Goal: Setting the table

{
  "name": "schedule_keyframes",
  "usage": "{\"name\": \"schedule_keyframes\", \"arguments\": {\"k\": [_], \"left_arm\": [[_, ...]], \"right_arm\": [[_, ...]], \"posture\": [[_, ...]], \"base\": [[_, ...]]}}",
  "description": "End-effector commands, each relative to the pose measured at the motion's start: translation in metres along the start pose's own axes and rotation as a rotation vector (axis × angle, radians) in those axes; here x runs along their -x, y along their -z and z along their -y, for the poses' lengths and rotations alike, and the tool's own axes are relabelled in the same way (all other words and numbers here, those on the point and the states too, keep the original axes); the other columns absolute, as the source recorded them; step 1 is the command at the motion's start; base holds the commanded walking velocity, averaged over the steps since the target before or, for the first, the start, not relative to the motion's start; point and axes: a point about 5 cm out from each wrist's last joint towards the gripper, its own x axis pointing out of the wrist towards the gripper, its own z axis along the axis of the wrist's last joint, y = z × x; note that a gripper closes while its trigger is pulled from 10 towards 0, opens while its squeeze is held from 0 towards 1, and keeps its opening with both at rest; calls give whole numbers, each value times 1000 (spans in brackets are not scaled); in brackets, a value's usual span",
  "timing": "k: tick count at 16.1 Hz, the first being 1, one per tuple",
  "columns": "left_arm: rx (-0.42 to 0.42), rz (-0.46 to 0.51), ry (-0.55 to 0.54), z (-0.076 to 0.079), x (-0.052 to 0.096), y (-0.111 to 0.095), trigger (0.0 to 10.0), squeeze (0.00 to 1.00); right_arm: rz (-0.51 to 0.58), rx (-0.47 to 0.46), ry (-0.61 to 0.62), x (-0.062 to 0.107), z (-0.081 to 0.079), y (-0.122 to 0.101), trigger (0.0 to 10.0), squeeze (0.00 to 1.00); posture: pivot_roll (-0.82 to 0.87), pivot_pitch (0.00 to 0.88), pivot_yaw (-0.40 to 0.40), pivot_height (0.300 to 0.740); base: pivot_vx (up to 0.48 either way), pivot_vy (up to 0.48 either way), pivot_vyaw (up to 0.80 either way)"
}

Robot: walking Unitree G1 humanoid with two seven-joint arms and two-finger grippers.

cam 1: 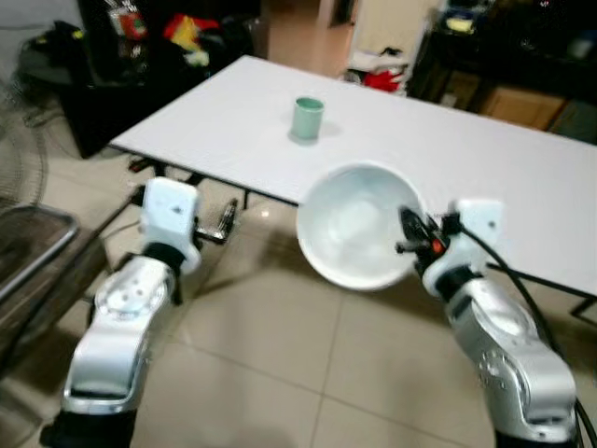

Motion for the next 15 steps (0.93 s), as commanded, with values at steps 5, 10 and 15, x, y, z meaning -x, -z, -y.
{"name": "schedule_keyframes", "arguments": {"k": [5, 10, 15], "left_arm": [[0, -3, 29, 7, 1, 0, 10000, 20], [-10, -2, 26, 3, 1, -2, 10000, 20], [-13, -2, 50, 6, -2, -2, 10000, 20]], "right_arm": [[31, -49, 71, -4, 17, -4, 10000, 0], [46, -79, 49, -5, 14, -4, 10000, 0], [43, -96, 47, -3, 14, -2, 10000, 0]], "posture": [[92, 0, -100, 740], [91, 0, -88, 740], [82, 0, -74, 740]], "base": [[278, 0, 0], [286, 0, 0], [316, 0, 0]]}}
